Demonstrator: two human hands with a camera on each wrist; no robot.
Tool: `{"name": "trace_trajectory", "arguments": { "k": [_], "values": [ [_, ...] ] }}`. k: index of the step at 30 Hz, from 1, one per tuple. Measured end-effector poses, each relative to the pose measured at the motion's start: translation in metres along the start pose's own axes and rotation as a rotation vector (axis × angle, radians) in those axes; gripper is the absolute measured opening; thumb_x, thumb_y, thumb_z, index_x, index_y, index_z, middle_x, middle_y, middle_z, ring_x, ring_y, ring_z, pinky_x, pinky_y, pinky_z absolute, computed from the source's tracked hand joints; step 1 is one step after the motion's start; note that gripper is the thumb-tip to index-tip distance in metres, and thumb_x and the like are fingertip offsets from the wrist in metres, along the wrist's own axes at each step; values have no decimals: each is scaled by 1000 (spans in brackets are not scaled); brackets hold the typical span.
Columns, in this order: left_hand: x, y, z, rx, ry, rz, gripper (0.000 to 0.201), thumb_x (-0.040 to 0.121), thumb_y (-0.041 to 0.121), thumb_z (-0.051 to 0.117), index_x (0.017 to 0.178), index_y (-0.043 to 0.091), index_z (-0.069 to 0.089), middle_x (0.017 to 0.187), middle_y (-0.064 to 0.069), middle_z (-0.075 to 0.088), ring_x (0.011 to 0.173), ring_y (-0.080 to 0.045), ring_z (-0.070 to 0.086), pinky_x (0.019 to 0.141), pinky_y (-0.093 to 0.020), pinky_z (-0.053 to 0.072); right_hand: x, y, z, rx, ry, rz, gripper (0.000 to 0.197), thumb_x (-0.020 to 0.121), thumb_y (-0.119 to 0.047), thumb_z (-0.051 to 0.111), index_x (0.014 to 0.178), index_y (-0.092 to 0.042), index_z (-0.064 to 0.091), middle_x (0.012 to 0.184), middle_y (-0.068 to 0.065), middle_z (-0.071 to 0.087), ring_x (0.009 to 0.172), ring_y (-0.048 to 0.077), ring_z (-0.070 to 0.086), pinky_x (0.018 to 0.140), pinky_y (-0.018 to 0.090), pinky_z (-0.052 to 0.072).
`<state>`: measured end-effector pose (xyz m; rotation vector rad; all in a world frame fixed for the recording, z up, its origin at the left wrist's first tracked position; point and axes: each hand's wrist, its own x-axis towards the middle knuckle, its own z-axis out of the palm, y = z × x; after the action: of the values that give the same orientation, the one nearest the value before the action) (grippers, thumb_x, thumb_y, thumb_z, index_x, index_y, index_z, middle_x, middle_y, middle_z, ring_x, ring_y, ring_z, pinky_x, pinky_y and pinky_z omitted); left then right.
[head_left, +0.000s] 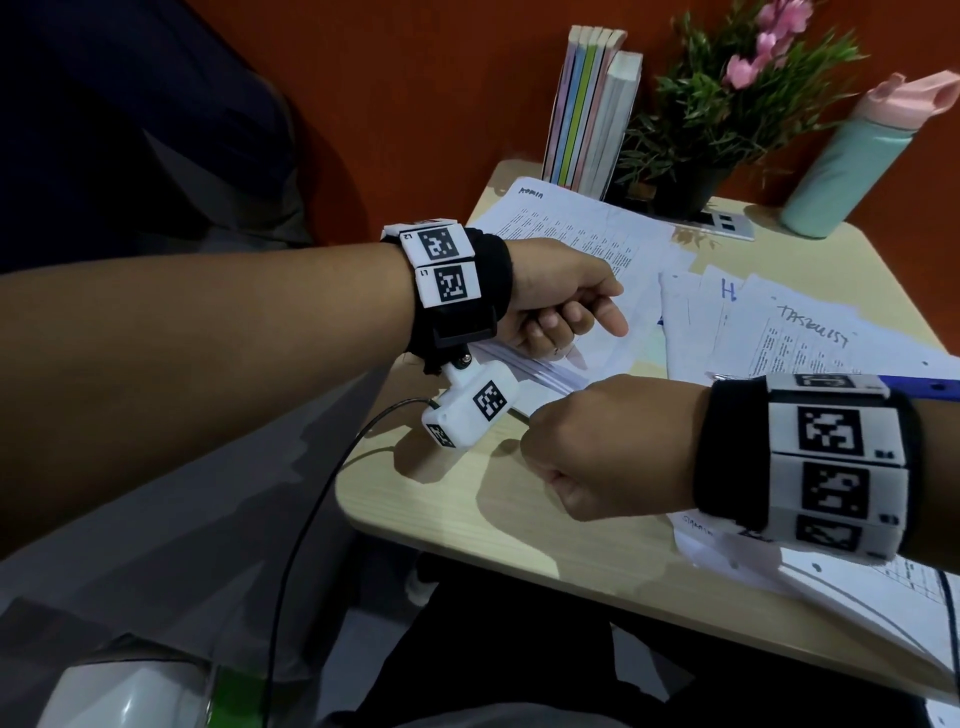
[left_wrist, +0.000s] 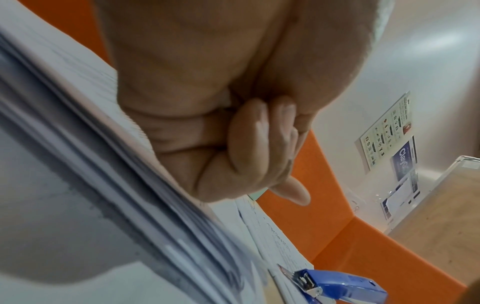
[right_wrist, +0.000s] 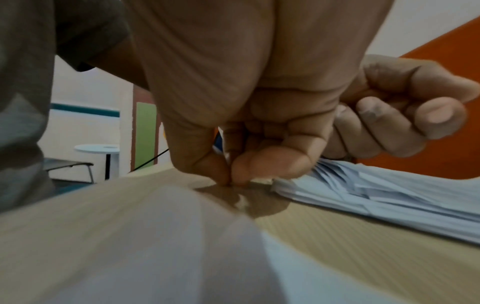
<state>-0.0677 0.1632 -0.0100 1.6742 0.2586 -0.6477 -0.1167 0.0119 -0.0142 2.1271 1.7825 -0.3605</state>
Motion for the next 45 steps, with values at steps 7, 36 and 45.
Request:
{"name": "trace_trajectory", "arguments": {
  "k": [7, 36, 45],
  "values": [
    [-4, -1, 1, 9, 18, 20, 43, 102, 47, 42, 92, 10, 64, 57, 6, 31, 42, -7, 20, 41, -19, 16, 8, -2, 8, -149, 38, -37, 23, 86, -30, 47, 101, -16, 55, 92, 1, 59, 67, 27, 48, 61, 30, 37],
    [-5, -4, 0, 27, 22, 42, 50, 100, 55, 43, 92, 10, 65, 58, 5, 31, 44, -8, 21, 42, -19, 17, 3, 11, -7, 236, 0, -50, 11, 92, -24, 57, 95, -22, 68, 92, -7, 67, 82, 12, 59, 77, 34, 49],
    [-4, -8, -1, 25, 11, 40, 51, 100, 56, 41, 94, 10, 64, 59, 6, 30, 43, -8, 20, 42, -19, 15, 2, 2, -2, 100, -23, -67, 8, 89, -23, 47, 81, -24, 46, 88, -6, 55, 74, 21, 52, 70, 36, 49]
  ]
}}
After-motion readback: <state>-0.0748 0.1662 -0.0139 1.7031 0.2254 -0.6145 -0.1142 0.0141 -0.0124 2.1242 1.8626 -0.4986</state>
